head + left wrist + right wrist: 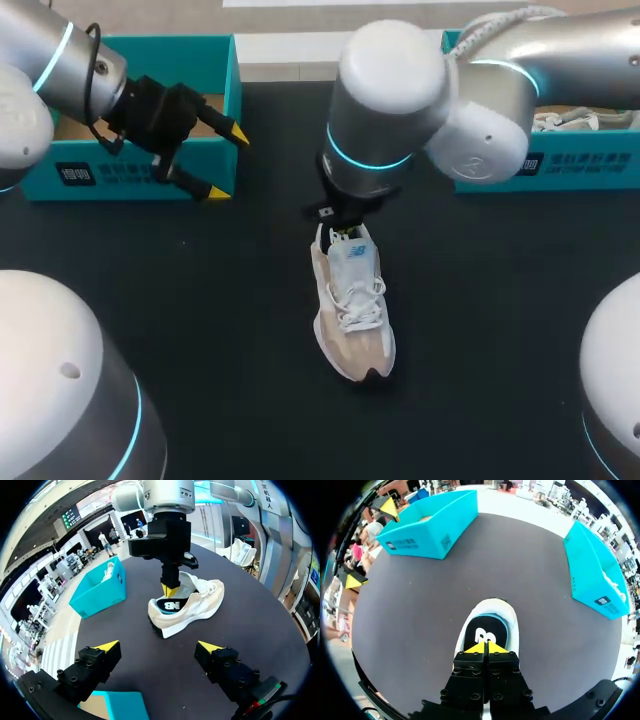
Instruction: Take the shoe out of the shoebox, open the shoe tongue, remove and reinsert the insole, then place the shoe into the shoebox
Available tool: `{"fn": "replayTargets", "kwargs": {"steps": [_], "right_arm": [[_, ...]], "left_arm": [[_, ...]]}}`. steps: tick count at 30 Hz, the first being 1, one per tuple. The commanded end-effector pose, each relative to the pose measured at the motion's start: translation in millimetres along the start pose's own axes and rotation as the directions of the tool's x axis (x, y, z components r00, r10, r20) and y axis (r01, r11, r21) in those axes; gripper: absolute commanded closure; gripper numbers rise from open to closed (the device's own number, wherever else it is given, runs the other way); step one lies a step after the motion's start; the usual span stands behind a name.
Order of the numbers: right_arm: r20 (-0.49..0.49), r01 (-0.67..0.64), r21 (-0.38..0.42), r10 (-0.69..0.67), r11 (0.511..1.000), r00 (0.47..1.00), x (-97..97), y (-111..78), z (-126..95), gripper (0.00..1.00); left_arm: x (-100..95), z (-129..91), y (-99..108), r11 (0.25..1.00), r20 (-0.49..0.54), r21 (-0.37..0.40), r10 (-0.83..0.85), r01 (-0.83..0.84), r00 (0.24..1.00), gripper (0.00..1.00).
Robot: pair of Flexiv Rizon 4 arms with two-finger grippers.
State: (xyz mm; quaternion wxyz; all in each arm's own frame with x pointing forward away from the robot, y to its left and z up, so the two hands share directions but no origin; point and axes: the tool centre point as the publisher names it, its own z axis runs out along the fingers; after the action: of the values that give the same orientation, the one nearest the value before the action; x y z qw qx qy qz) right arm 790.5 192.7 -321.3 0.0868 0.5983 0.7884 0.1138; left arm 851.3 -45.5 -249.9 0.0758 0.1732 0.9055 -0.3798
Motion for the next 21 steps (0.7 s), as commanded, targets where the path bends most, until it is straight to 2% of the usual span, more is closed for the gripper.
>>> {"fn": "replayTargets", "kwargs": {"steps": [1, 7, 21], "right_arm": [[0.014, -0.043, 0.006, 0.043, 0.999, 0.999, 7.1, 2.7, 17.6, 1.0], [-0.018, -0.056, 0.054, 0.057, 0.997, 0.998, 8.2, -4.1, 27.1, 1.0], [0.032, -0.1, 0.127, 0.097, 0.987, 0.995, 2.9, -30.3, 42.5, 1.0]], "left_arm": [[-0.3, -0.2, 0.3, 1.0, -0.002, -0.002, 0.001, -0.001, 1.0, 0.0], [-0.3, -0.2, 0.3, 1.0, -0.002, -0.002, 0.001, -0.001, 1.0, 0.0], [-0.3, -0.2, 0.3, 1.0, -0.002, -0.002, 0.001, -0.001, 1.0, 0.0]]}}
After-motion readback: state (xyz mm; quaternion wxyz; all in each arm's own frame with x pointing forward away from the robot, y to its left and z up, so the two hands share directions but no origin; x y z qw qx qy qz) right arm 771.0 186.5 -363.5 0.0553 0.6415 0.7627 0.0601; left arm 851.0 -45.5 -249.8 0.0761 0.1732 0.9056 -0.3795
